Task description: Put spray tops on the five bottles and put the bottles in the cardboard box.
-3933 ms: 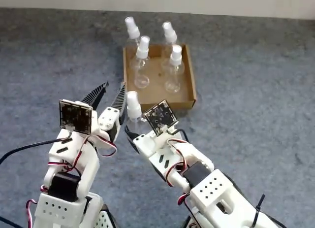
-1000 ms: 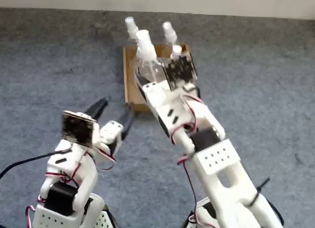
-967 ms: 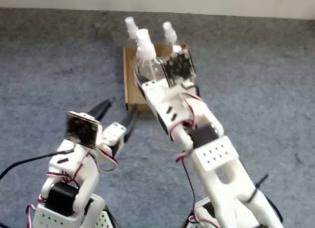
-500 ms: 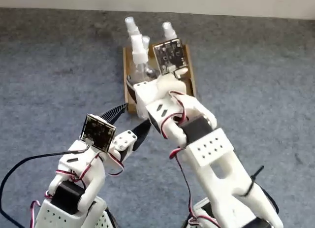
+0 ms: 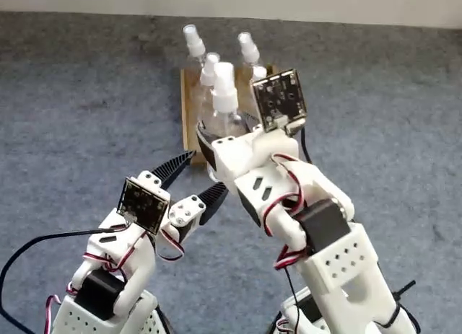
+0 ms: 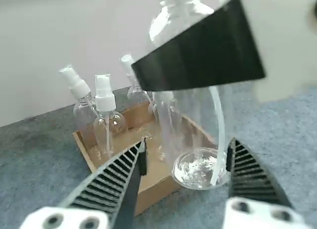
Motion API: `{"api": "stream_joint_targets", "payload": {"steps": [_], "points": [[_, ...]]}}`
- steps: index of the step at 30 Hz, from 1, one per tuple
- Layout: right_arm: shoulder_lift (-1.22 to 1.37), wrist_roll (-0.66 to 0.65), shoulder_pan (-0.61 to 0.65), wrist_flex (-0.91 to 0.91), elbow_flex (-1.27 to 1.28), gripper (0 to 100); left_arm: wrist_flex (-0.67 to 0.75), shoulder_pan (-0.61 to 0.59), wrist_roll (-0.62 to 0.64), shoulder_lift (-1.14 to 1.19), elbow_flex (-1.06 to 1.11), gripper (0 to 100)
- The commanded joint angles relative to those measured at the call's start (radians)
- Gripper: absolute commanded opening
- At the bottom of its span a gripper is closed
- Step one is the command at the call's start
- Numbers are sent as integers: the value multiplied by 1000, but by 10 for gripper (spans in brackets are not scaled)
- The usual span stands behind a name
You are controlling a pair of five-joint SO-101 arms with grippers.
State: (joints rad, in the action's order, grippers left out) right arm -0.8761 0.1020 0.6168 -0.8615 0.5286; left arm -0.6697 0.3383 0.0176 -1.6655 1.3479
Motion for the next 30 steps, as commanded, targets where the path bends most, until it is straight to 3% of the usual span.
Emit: {"api": "stream_joint_targets", "payload": {"steps": [1,7,12,15,22,30], "points": [[-54,2,7,-50,-58,4,29,-30,-11,12,-2,199],[-5,-40,-12,-1,-53,4,23,-30,-11,10,-1,196],[191,-124,-142,242,-59,4,21,-44,-11,7,-1,142],[352,-124,-185,397,-62,4,26,-128,-11,7,27,93],[596,-124,-189,750,-53,4,28,-186,-11,8,35,66],[630,-123,-188,911,105,4,100,-193,-11,8,67,66]]}}
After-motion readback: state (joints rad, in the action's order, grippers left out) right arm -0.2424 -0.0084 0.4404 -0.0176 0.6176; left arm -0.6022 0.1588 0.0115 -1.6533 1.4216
